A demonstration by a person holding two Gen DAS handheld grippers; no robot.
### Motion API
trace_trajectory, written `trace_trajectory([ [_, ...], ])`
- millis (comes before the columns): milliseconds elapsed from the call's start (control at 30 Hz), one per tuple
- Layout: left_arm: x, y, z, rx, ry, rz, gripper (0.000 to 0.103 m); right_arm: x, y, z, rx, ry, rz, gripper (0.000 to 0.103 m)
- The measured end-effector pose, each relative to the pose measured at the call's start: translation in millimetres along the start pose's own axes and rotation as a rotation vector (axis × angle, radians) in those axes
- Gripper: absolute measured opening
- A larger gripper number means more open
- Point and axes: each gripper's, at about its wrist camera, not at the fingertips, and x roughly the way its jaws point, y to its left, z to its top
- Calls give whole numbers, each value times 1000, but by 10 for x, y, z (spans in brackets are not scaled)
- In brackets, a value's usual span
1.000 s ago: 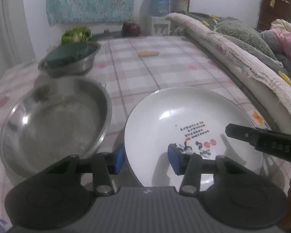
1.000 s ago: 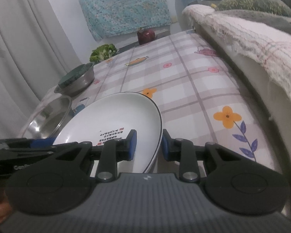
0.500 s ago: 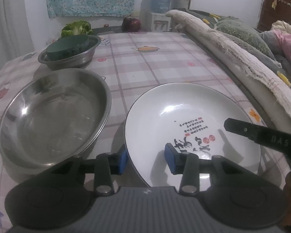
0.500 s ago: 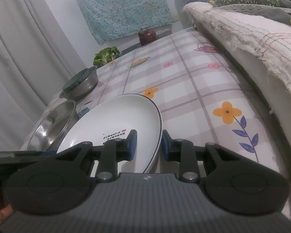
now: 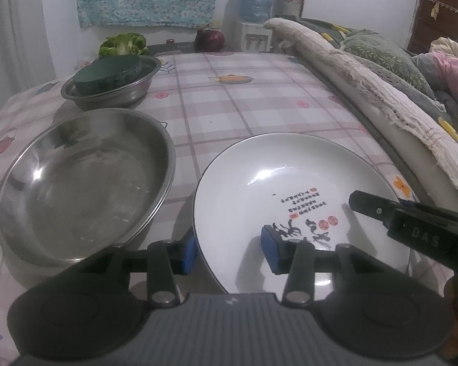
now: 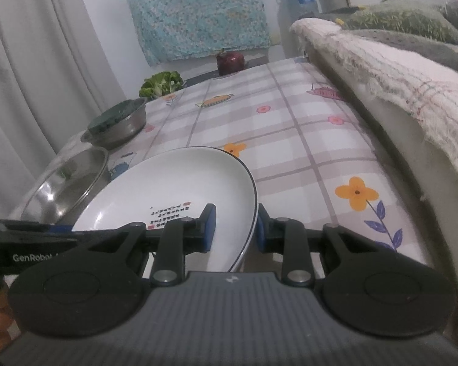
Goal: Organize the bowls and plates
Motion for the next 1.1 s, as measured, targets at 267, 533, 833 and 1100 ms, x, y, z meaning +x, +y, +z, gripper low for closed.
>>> trace_trajectory([
  [267, -53, -12, 18, 11, -17, -3, 44, -44, -21, 15, 0, -8, -3, 26],
  [533, -110, -29, 30, 16, -36, 2, 44, -91, 4, 34, -7, -23, -3, 26],
  [833, -165, -20, 48, 10, -48, 0, 44, -132, 28, 60, -11, -37, 0, 26],
  [1100, -206, -12, 65, 4, -57, 2, 44, -170, 47, 93, -16, -50, 4, 26],
])
